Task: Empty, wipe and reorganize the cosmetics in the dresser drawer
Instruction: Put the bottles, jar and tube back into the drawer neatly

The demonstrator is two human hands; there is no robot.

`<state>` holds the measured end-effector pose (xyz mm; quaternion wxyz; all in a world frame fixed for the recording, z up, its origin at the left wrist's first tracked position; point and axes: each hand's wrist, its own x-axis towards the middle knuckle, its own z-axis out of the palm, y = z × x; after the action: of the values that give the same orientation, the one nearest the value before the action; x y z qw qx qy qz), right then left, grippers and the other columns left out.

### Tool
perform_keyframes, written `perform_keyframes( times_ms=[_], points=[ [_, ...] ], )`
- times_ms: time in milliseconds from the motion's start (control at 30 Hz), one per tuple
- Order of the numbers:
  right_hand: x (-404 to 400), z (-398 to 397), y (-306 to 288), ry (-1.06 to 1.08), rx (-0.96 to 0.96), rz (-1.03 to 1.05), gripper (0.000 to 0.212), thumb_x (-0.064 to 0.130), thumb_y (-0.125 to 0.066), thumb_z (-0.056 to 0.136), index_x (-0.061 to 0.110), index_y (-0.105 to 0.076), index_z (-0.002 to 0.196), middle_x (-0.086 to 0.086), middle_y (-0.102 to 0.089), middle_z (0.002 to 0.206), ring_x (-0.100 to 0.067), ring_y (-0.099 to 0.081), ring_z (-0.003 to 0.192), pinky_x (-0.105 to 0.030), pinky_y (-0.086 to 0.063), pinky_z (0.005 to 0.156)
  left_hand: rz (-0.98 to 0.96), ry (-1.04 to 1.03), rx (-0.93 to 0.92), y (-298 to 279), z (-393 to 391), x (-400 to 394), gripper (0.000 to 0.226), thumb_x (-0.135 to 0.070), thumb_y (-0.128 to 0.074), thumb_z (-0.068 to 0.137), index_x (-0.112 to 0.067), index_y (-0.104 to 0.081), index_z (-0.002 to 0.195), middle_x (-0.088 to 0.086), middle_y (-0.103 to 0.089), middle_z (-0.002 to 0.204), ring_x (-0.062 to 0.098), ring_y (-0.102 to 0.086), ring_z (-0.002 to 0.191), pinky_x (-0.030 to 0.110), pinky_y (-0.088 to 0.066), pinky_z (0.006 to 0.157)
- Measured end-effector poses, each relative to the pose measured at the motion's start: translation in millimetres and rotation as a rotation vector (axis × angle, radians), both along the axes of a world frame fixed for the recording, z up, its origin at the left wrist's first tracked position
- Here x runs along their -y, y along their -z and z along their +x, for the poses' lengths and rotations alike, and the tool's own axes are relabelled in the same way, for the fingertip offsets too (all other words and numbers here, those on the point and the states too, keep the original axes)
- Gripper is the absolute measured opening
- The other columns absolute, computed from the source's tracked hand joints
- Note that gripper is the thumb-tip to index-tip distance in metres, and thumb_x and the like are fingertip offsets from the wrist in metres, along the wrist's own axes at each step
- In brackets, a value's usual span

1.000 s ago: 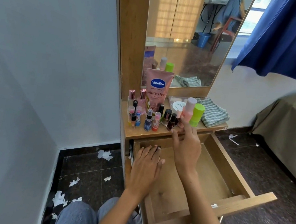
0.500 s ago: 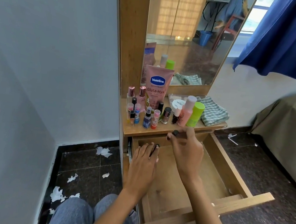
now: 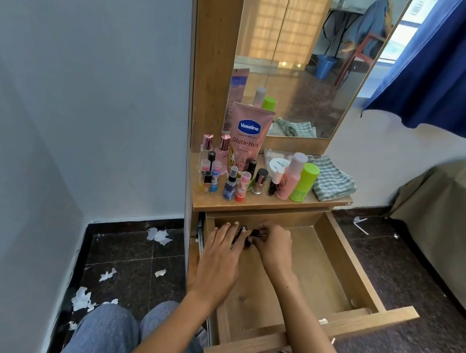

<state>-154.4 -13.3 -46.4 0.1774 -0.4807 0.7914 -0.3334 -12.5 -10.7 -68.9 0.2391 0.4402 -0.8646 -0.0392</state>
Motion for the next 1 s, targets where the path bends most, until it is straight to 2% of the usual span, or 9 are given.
perform_keyframes(
  times_ms=[200,300,433,500,633,733,867,933,1000],
  points=[
    [-2,0,6,-0.032,-0.013,0.033,0.024,0.005,-0.071,0.074,0.017,-0.069,0.094,-0.001,-0.075,0.089,-0.018,-0.071,0.088,-0.035,-0.056,0.080,0.019,0.002,-0.001,1,0,0,0.049,-0.007,-0.057,0.089,-0.016,-0.048,0.137,0.007,-0.049,0.141,0.023,-0.041,0.133,0.037,-0.018,0.114],
    [-6,2,2,-0.006,-0.094,0.011,0.027,0.010,-0.069,0.077,0.019,-0.070,0.102,0.003,-0.074,0.094,-0.018,-0.070,0.090,-0.036,-0.056,0.079,-0.018,0.017,-0.037,-1,2,0,0.049,-0.007,-0.061,0.088,-0.015,-0.050,0.135,0.007,-0.050,0.140,0.022,-0.043,0.132,0.038,-0.022,0.113],
    [-10,10,-23,0.071,-0.243,-0.350,0.009,0.018,-0.071,0.083,0.020,-0.069,0.091,0.008,-0.071,0.086,-0.009,-0.065,0.069,-0.029,-0.054,0.063,-0.074,0.028,-0.171,-10,7,-1,0.044,-0.006,-0.063,0.086,-0.011,-0.055,0.130,0.008,-0.054,0.136,0.024,-0.047,0.128,0.045,-0.038,0.107],
    [-5,13,-37,0.070,-0.278,-0.472,0.008,0.019,-0.069,0.086,0.018,-0.068,0.094,0.006,-0.068,0.093,-0.006,-0.062,0.066,-0.027,-0.054,0.061,-0.092,0.004,-0.220,-15,11,-1,0.042,-0.005,-0.062,0.086,-0.010,-0.058,0.127,0.009,-0.055,0.134,0.024,-0.048,0.127,0.044,-0.039,0.107],
    [17,13,-52,0.064,-0.325,-0.466,0.030,0.014,-0.066,0.088,0.015,-0.064,0.118,-0.003,-0.059,0.116,-0.014,-0.064,0.078,-0.021,-0.047,0.069,-0.090,-0.049,-0.287,-23,19,-2,0.039,-0.007,-0.058,0.088,-0.009,-0.058,0.127,0.010,-0.054,0.135,0.026,-0.046,0.129,0.046,-0.038,0.106],
    [31,15,-57,0.058,-0.421,-0.386,0.043,0.016,-0.068,0.087,0.016,-0.059,0.128,-0.009,-0.052,0.120,-0.019,-0.063,0.084,-0.027,-0.049,0.067,-0.069,-0.059,-0.310,-26,22,-4,0.036,-0.011,-0.052,0.091,-0.009,-0.058,0.126,0.010,-0.053,0.136,0.025,-0.044,0.130,0.049,-0.040,0.105],
    [32,14,-61,0.107,-0.439,-0.440,0.029,0.025,-0.074,0.081,0.015,-0.061,0.105,-0.006,-0.056,0.112,-0.017,-0.060,0.088,-0.023,-0.046,0.061,-0.047,-0.071,-0.317,-24,24,-7,0.034,-0.014,-0.050,0.093,-0.011,-0.059,0.125,0.008,-0.052,0.137,0.023,-0.043,0.131,0.050,-0.040,0.105],
    [28,14,-60,0.102,-0.424,-0.465,0.024,0.024,-0.076,0.080,0.015,-0.058,0.093,-0.002,-0.062,0.099,-0.015,-0.060,0.079,-0.020,-0.038,0.059,-0.044,-0.082,-0.319,-22,26,-8,0.033,-0.013,-0.054,0.092,-0.012,-0.060,0.124,0.007,-0.052,0.137,0.023,-0.043,0.131,0.050,-0.040,0.105],
    [20,13,-57,0.078,-0.401,-0.510,0.022,0.022,-0.076,0.081,0.014,-0.057,0.088,0.001,-0.065,0.087,-0.015,-0.061,0.072,-0.020,-0.036,0.057,-0.044,-0.084,-0.319,-22,27,-9,0.033,-0.010,-0.058,0.091,-0.012,-0.061,0.124,0.006,-0.053,0.137,0.022,-0.044,0.130,0.048,-0.040,0.105]
  ],
)
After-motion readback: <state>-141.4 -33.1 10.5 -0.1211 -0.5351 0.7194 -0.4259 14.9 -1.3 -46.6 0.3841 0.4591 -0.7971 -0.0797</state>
